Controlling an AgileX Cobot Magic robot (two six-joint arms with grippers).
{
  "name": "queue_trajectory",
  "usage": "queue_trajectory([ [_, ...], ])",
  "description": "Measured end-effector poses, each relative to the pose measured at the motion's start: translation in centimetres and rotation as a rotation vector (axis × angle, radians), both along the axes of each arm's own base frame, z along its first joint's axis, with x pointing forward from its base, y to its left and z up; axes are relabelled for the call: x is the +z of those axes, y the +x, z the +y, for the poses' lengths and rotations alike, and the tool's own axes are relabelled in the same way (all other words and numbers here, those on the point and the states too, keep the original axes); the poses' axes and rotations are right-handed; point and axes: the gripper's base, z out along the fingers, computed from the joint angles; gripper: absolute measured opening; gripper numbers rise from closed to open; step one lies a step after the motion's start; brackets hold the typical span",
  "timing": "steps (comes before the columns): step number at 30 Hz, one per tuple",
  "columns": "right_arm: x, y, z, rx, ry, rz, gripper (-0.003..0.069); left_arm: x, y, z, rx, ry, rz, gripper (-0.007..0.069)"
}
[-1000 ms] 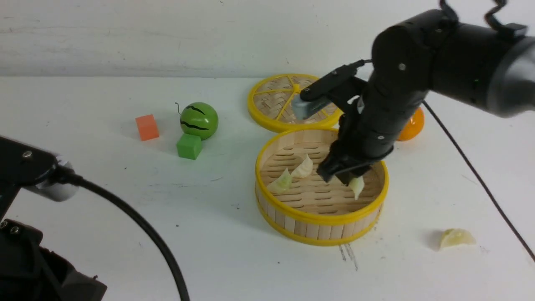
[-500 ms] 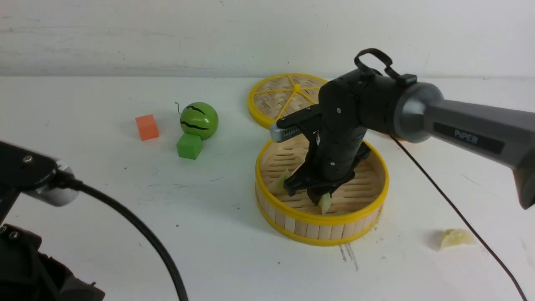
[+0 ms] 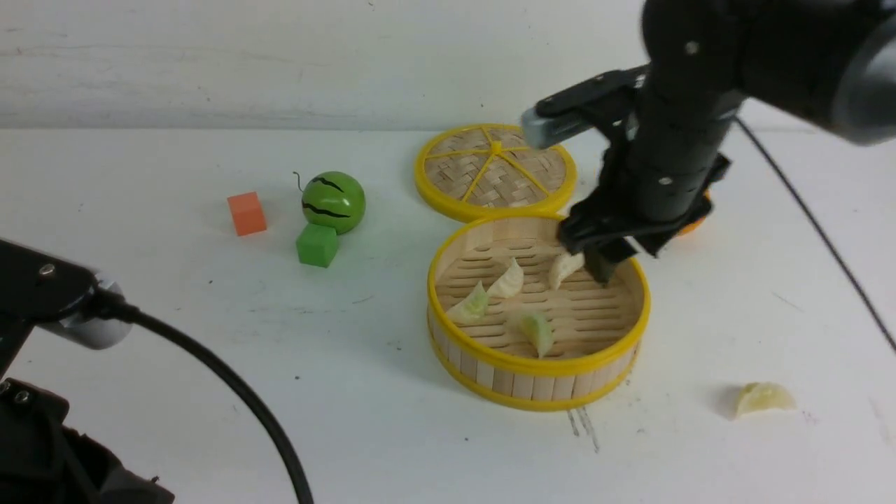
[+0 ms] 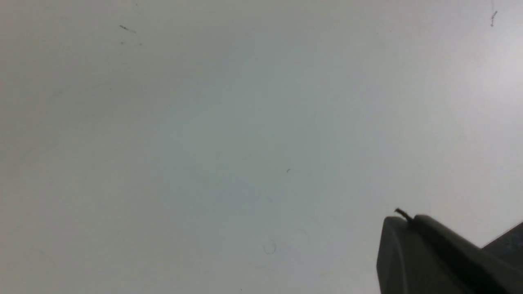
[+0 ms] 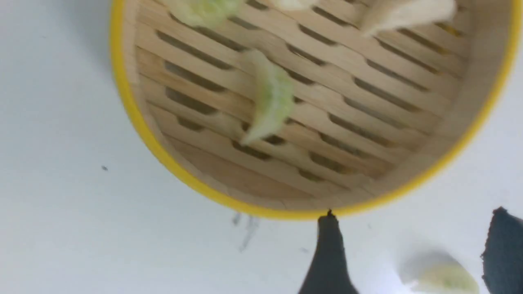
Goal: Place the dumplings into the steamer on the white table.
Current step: 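Reach for and grasp a dumpling lying on the table beside the steamer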
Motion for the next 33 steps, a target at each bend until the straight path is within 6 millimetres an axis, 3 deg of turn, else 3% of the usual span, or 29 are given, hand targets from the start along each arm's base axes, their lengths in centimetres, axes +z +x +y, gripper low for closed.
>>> queue_trajectory([
  [2, -0.3, -0.6, -2.4, -0.058, -0.010, 0.024, 0.0479, 0.0, 0.0, 0.0, 0.000, 0.000, 0.001, -0.0003],
  [4, -2.0, -1.4, -4.9, -0.116, -0.027, 0.065, 0.0479, 0.0, 0.0, 0.0, 0.000, 0.000, 0.001, -0.0003],
  [5, -2.0, -1.5, -5.3, -0.127, -0.027, 0.065, 0.0479, 0.0, 0.0, 0.0, 0.000, 0.000, 0.001, -0.0003],
  [8, -5.0, -2.2, -9.0, -0.204, -0.040, 0.108, 0.0479, 0.0, 0.0, 0.0, 0.000, -0.001, -0.001, 0.0000],
  [13, -8.4, -2.1, -11.6, -0.103, -0.089, 0.139, 0.0479, 0.0, 0.1, 0.0, 0.001, -0.004, -0.007, 0.0004],
  [21, -11.6, -0.3, -11.5, 0.281, -0.179, 0.107, 0.0482, 0.0, 0.0, 0.0, 0.001, -0.004, -0.006, 0.0006],
  [27, -13.6, 0.4, -11.3, 0.454, -0.215, 0.115, 0.0479, -0.1, -0.1, 0.1, -0.002, 0.011, 0.018, 0.0006],
  [30, -14.8, 0.5, -11.3, 0.476, -0.222, 0.148, 0.0451, -0.1, -0.2, 0.1, -0.002, 0.015, 0.024, 0.0010],
  [33, -15.1, 0.4, -11.3, 0.480, -0.220, 0.172, 0.0358, -0.2, -0.2, 0.1, -0.003, 0.017, 0.027, 0.0013],
])
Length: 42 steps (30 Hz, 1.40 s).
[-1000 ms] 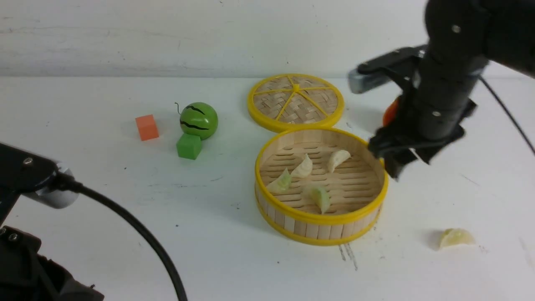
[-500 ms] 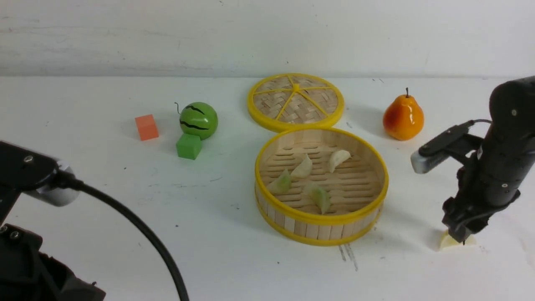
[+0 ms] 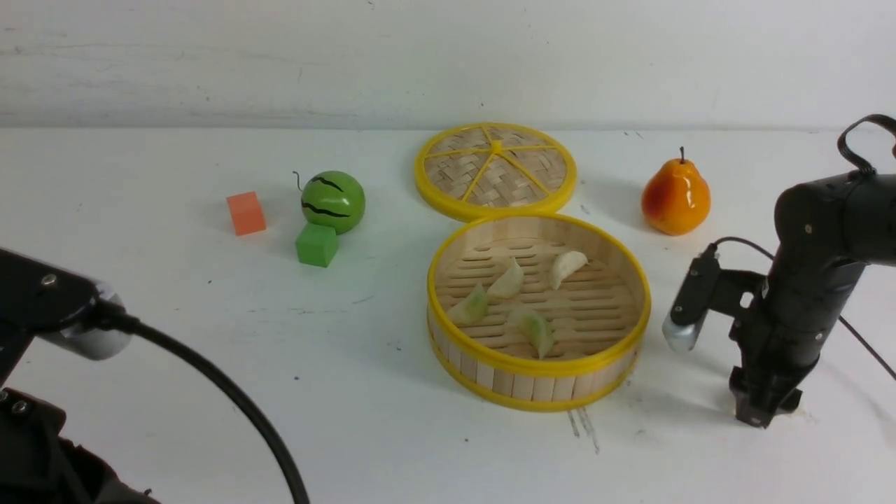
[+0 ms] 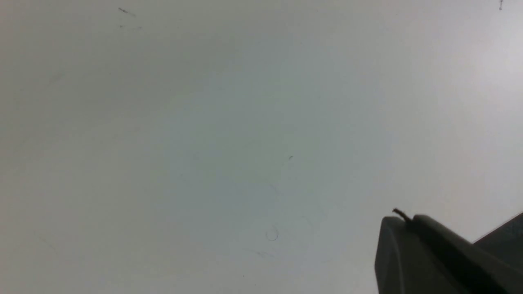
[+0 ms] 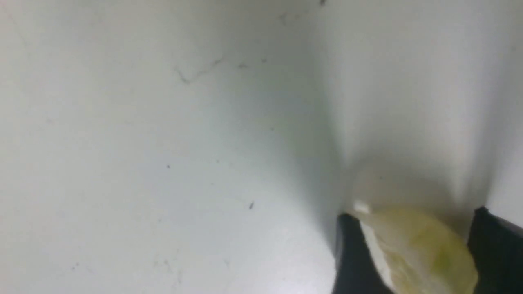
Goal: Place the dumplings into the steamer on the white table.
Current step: 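Reach for and grasp a dumpling lying on the table beside the steamer, then place the dumpling in the bamboo steamer basket with the right gripper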
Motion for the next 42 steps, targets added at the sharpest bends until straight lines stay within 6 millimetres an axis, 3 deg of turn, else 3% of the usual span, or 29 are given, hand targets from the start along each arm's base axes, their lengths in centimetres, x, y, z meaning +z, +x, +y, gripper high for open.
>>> queue_trajectory([
  [3, 0.0, -0.1, 0.0, -0.002, -0.004, 0.011, 0.0218, 0.0, 0.0, 0.0, 0.000, 0.001, 0.001, 0.0015],
  [10, 1.4, 0.3, 0.1, -0.109, -0.001, 0.022, 0.0211, 0.0, 0.0, 0.0, -0.006, 0.005, -0.002, 0.0017],
  [14, 6.4, 1.5, 3.4, -0.208, 0.105, -0.088, 0.0211, 0.0, 0.0, 0.0, -0.021, 0.012, -0.009, 0.0019],
  [15, 8.1, 1.8, 5.0, -0.222, 0.154, -0.126, 0.0211, 0.0, 0.0, 0.0, -0.023, 0.012, -0.011, 0.0019],
  [19, 11.4, 2.0, 9.9, -0.234, 0.267, -0.217, 0.0211, 0.0, 0.0, 0.0, -0.024, 0.010, -0.018, 0.0020],
  [21, 11.5, 2.2, 12.2, -0.243, 0.296, -0.248, 0.0211, 0.0, 0.0, 0.0, -0.024, 0.011, -0.017, 0.0020],
  [22, 11.4, 2.3, 12.3, -0.245, 0.297, -0.251, 0.0211, 0.0, 0.0, 0.0, -0.024, 0.012, -0.016, 0.0020],
  [23, 10.4, 2.7, 13.4, -0.269, 0.289, -0.262, 0.0211, 0.0, 0.0, 0.0, -0.026, 0.015, -0.006, 0.0022],
  [25, 8.4, 3.3, 14.0, -0.305, 0.258, -0.252, 0.0211, 0.0, -0.3, 0.2, -0.028, 0.023, 0.007, 0.0022],
  [26, 8.4, 3.3, 14.0, -0.305, 0.258, -0.252, 0.0211, 0.0, -0.3, 0.2, -0.028, 0.023, 0.007, 0.0022],
  [28, 5.3, 4.1, 14.1, -0.368, 0.201, -0.217, 0.0211, 0.3, -1.2, 0.7, -0.030, 0.021, 0.000, 0.0024],
  [31, 3.3, 4.6, 14.1, -0.414, 0.175, -0.203, 0.0211, 1.1, -2.6, 1.7, -0.028, -0.006, -0.056, 0.0024],
  [33, 3.3, 4.7, 14.1, -0.435, 0.180, -0.209, 0.0231, 1.6, -3.5, 2.3, -0.024, -0.022, -0.096, 0.0024],
  [36, 3.7, 4.9, 14.2, -0.448, 0.191, -0.219, 0.0313, 2.2, -5.0, 3.5, 0.002, -0.052, -0.162, 0.0028],
  [37, 4.0, 4.9, 14.2, -0.450, 0.191, -0.218, 0.0371, 2.5, -5.8, 4.2, 0.025, -0.067, -0.193, 0.0028],
  [38, 4.1, 5.0, 14.2, -0.451, 0.191, -0.217, 0.0371, 2.5, -5.8, 4.2, 0.028, -0.066, -0.192, 0.0028],
  [39, 4.9, 5.0, 14.3, -0.458, 0.199, -0.215, 0.0432, 2.7, -6.7, 5.0, 0.058, -0.081, -0.229, 0.0030],
  [41, 5.9, 4.8, 14.2, -0.464, 0.205, -0.213, 0.0475, 2.6, -7.5, 5.7, 0.082, -0.097, -0.267, 0.0032],
  [42, 8.0, 4.2, 14.1, -0.470, 0.232, -0.220, 0.0510, 1.9, -8.3, 6.5, 0.122, -0.102, -0.292, 0.0035],
])
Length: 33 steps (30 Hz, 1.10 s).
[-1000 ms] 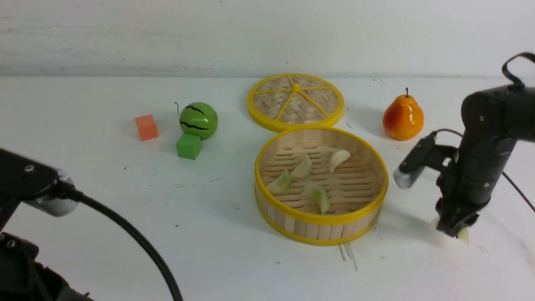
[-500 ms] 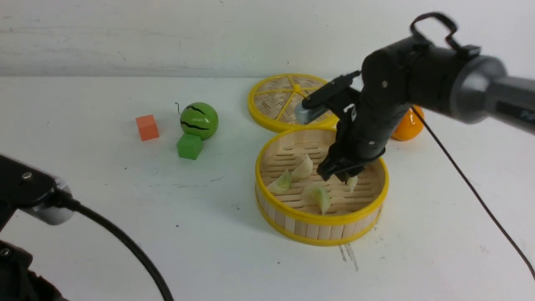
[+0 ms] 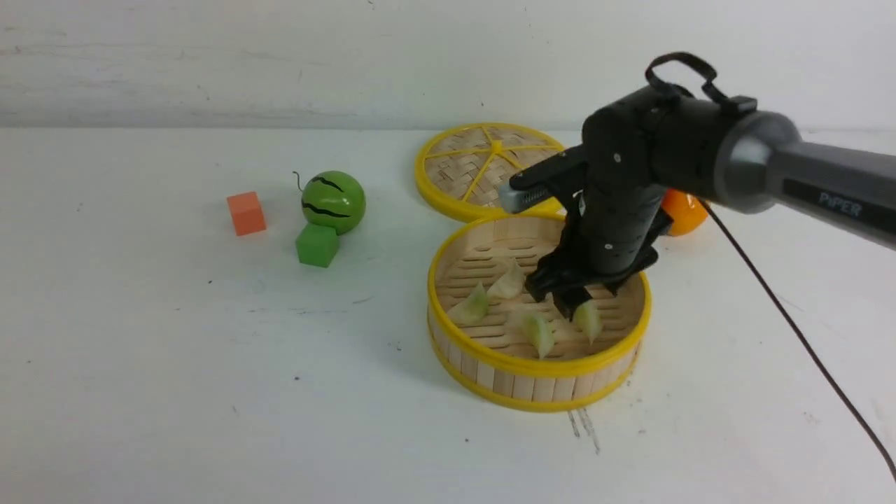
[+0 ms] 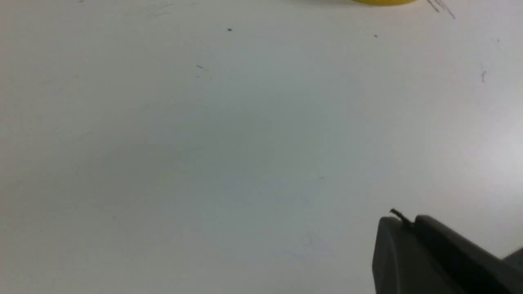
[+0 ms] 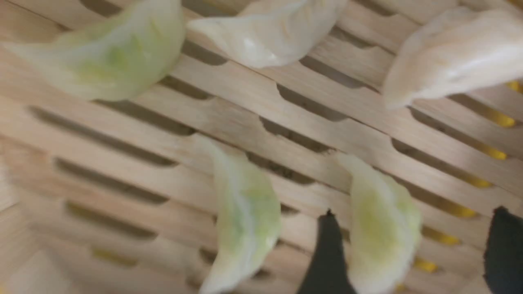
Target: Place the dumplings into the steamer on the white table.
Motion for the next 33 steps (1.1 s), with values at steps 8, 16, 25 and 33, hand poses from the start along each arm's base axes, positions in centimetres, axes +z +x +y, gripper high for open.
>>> queue_trajectory([
  [8, 11.3, -5.6, -1.7, 0.065, 0.174, -0.181, 0.0445, -4.2, -1.8, 2.1, 0.153, -0.090, -0.072, 0.0039],
  [16, 15.5, -14.0, -4.5, 0.132, 0.370, -0.347, 0.0232, -4.4, -2.4, 2.3, 0.150, -0.264, -0.252, 0.0043],
  [25, 16.3, -25.7, -10.3, 0.112, 0.574, -0.724, 0.0006, -5.0, -1.9, 2.0, 0.141, -0.278, -0.270, 0.0052],
  [33, 14.8, -31.4, -13.2, 0.110, 0.640, -0.881, -0.0013, -5.0, -1.9, 2.0, 0.140, -0.279, -0.269, 0.0056],
])
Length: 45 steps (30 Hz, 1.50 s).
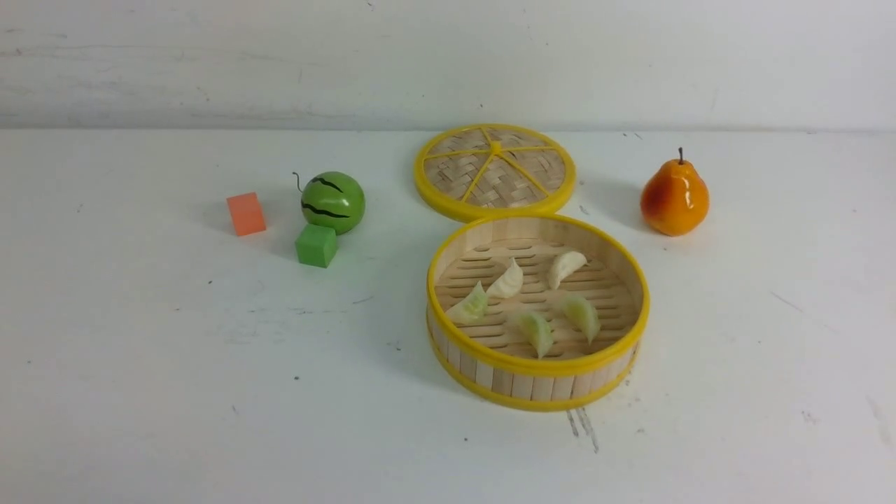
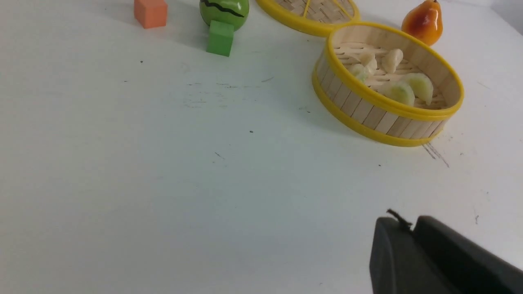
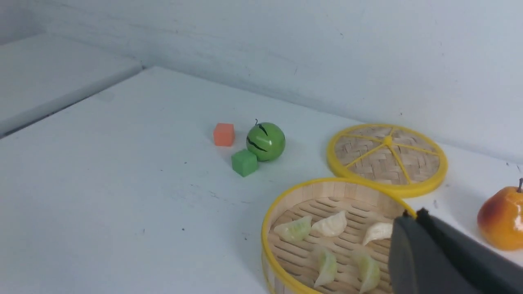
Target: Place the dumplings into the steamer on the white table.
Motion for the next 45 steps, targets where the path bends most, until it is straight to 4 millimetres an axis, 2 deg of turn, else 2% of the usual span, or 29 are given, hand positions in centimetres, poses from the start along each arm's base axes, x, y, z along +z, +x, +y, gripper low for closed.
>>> queue_trajectory([
  [5, -0.1, -1.0, -0.5, 0.001, 0.012, -0.026, -0.0011, 0.0, 0.0, 0.0, 0.000, 0.000, 0.000, 0.0059],
  [18, -0.3, -1.2, -0.6, 0.004, -0.006, -0.013, -0.0005, 0.0, 0.0, 0.0, 0.000, -0.001, 0.000, 0.0076],
  [24, -0.7, -3.5, -1.6, 0.012, 0.015, -0.060, -0.0009, 0.0, 0.0, 0.0, 0.000, 0.000, 0.000, 0.0083],
  [27, -2.3, -3.6, -1.8, -0.004, 0.030, -0.080, -0.0013, 0.0, 0.0, 0.0, 0.000, 0.000, 0.000, 0.0086],
  [28, -4.7, -3.2, -1.9, -0.032, 0.034, -0.093, -0.0016, 0.0, 0.0, 0.0, 0.000, 0.000, 0.000, 0.0088],
  [29, -5.1, -3.2, -2.0, -0.045, 0.045, -0.114, -0.0016, 0.0, 0.0, 0.0, 0.000, 0.001, 0.000, 0.0089],
  [32, -9.1, -3.0, -2.7, -0.139, 0.086, -0.164, -0.0018, 0.0, 0.0, 0.0, 0.000, 0.000, 0.000, 0.0092],
  [37, -14.6, -3.3, -4.0, -0.309, 0.166, -0.155, -0.0018, 0.0, 0.0, 0.0, 0.000, 0.000, 0.000, 0.0092],
  [45, -19.3, -3.2, -5.4, -0.568, 0.105, -0.055, -0.0018, 0.0, 0.0, 0.0, 0.000, 0.000, 0.000, 0.0099],
])
